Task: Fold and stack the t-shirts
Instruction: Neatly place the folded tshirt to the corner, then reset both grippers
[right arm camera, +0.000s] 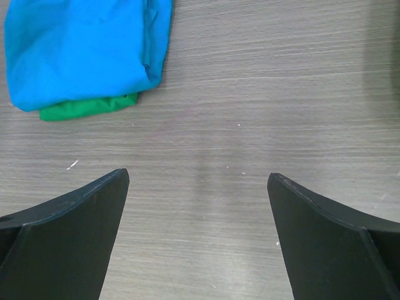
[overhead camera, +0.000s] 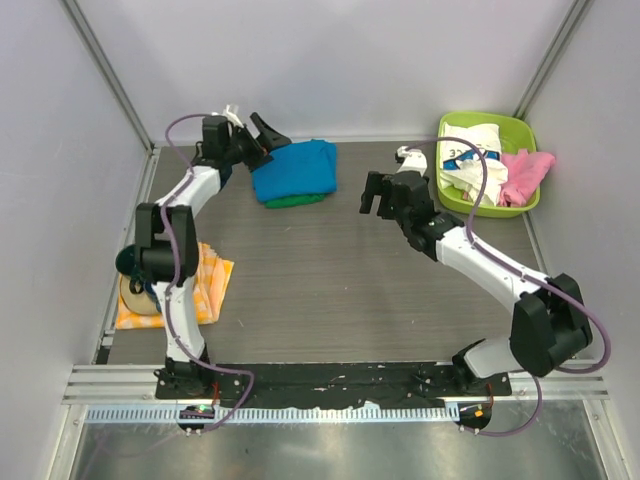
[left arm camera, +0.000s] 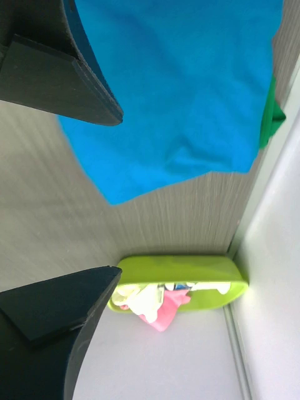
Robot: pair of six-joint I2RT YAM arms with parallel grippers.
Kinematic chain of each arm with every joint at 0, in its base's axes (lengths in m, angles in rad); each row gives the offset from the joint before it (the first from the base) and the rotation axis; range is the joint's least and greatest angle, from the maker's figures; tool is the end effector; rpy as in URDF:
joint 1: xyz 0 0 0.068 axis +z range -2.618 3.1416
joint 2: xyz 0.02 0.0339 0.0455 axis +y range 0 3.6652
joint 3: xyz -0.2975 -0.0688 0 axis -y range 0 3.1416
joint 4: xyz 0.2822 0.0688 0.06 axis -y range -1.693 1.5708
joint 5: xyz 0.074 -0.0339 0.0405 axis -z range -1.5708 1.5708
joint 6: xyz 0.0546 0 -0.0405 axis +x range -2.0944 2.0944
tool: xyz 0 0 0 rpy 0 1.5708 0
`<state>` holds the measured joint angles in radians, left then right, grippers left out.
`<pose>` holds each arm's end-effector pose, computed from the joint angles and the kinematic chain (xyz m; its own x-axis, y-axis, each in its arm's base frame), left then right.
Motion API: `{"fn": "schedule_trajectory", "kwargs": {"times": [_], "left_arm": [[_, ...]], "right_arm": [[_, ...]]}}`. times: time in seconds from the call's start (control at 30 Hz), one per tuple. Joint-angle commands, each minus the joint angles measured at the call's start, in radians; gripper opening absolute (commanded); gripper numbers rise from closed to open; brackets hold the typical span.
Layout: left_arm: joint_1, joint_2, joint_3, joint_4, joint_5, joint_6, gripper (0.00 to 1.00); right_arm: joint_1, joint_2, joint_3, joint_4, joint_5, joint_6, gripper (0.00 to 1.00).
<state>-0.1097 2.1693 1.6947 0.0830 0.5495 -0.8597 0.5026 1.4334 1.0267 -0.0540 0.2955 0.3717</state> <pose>0.5709 -0.0916 0.2377 -0.6819 -0.5749 -0.4522 0.0867 0.5504 -0.8304 0.3365 0.1668 0.2955 -0.4473 0.1506 -0.8816 -0.0749 0.9760 0.2047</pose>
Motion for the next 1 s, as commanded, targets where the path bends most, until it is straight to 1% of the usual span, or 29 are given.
{"fn": "schedule_trajectory", "kwargs": {"times": [0.0,0.07,0.1,0.13,0.17,0.2,0.23,0.27,0.3,0.33,0.37,0.4,0.43,0.47,0.53,0.57,0.6,0.67,0.7,0.73,0.8,0.9,0.97], "left_arm": [[-0.002,-0.291,-0.14,-0.037,-0.06,0.033,1.0],[-0.008,-0.376,-0.243,-0.046,-0.107,0.057,1.0],[-0.021,-0.414,-0.269,-0.081,-0.129,0.073,1.0],[-0.03,-0.49,-0.289,-0.125,-0.154,0.096,1.0],[-0.054,-0.524,-0.317,-0.167,-0.21,0.128,1.0],[-0.068,-0.56,-0.332,-0.245,-0.245,0.183,1.0],[-0.082,-0.631,-0.348,-0.285,-0.275,0.21,1.0],[-0.105,-0.663,-0.374,-0.322,-0.299,0.234,1.0],[-0.119,-0.701,-0.391,-0.386,-0.365,0.273,1.0],[-0.14,-0.733,-0.409,-0.414,-0.422,0.286,1.0],[-0.177,-0.802,-0.441,-0.446,-0.489,0.292,1.0],[-0.186,-0.836,-0.46,-0.504,-0.54,0.291,1.0],[-0.189,-0.87,-0.483,-0.526,-0.58,0.266,1.0],[-0.191,-0.954,-0.544,-0.535,-0.589,0.261,1.0],[-0.193,-1.046,-0.605,-0.563,-0.628,0.255,1.0],[-0.194,-1.09,-0.66,-0.571,-0.641,0.254,1.0],[-0.197,-1.188,-0.688,-0.58,-0.661,0.254,1.0],[-0.2,-1.276,-0.752,-0.598,-0.72,0.26,1.0],[-0.2,-1.357,-0.767,-0.615,-0.733,0.267,1.0],[-0.202,-1.388,-0.777,-0.626,-0.761,0.275,1.0],[-0.206,-1.456,-0.785,-0.666,-0.769,0.281,1.0],[-0.206,-1.502,-0.779,-0.726,-0.816,0.291,1.0],[-0.206,-1.54,-0.784,-0.736,-0.836,0.3,1.0]], "right_arm": [[0.011,-0.143,-0.042,0.002,0.074,-0.019,1.0],[0.013,-0.172,-0.05,-0.019,0.079,-0.02,1.0],[0.013,-0.197,-0.047,-0.038,0.083,-0.02,1.0],[0.016,-0.211,-0.042,-0.055,0.093,-0.019,1.0],[0.02,-0.228,-0.048,-0.081,0.094,-0.017,1.0],[0.027,-0.258,-0.056,-0.087,0.094,-0.019,1.0],[0.033,-0.275,-0.063,-0.092,0.09,-0.02,1.0],[0.042,-0.289,-0.083,-0.093,0.088,-0.024,1.0],[0.047,-0.3,-0.089,-0.096,0.096,-0.025,1.0],[0.05,-0.315,-0.091,-0.109,0.106,-0.022,1.0],[0.054,-0.321,-0.089,-0.139,0.128,-0.019,1.0],[0.062,-0.33,-0.094,-0.148,0.142,-0.019,1.0],[0.066,-0.35,-0.102,-0.156,0.154,-0.017,1.0],[0.068,-0.361,-0.117,-0.156,0.156,-0.017,1.0],[0.073,-0.389,-0.128,-0.173,0.163,-0.016,1.0],[0.073,-0.395,-0.134,-0.175,0.168,-0.014,1.0],[0.077,-0.402,-0.139,-0.176,0.174,-0.019,1.0],[0.085,-0.412,-0.145,-0.182,0.177,-0.022,1.0],[0.089,-0.406,-0.142,-0.187,0.185,-0.02,1.0],[0.099,-0.403,-0.136,-0.193,0.189,-0.022,1.0],[0.114,-0.386,-0.131,-0.198,0.203,-0.025,1.0],[0.135,-0.367,-0.122,-0.204,0.24,-0.03,1.0],[0.137,-0.369,-0.129,-0.199,0.258,-0.027,1.0]]}}
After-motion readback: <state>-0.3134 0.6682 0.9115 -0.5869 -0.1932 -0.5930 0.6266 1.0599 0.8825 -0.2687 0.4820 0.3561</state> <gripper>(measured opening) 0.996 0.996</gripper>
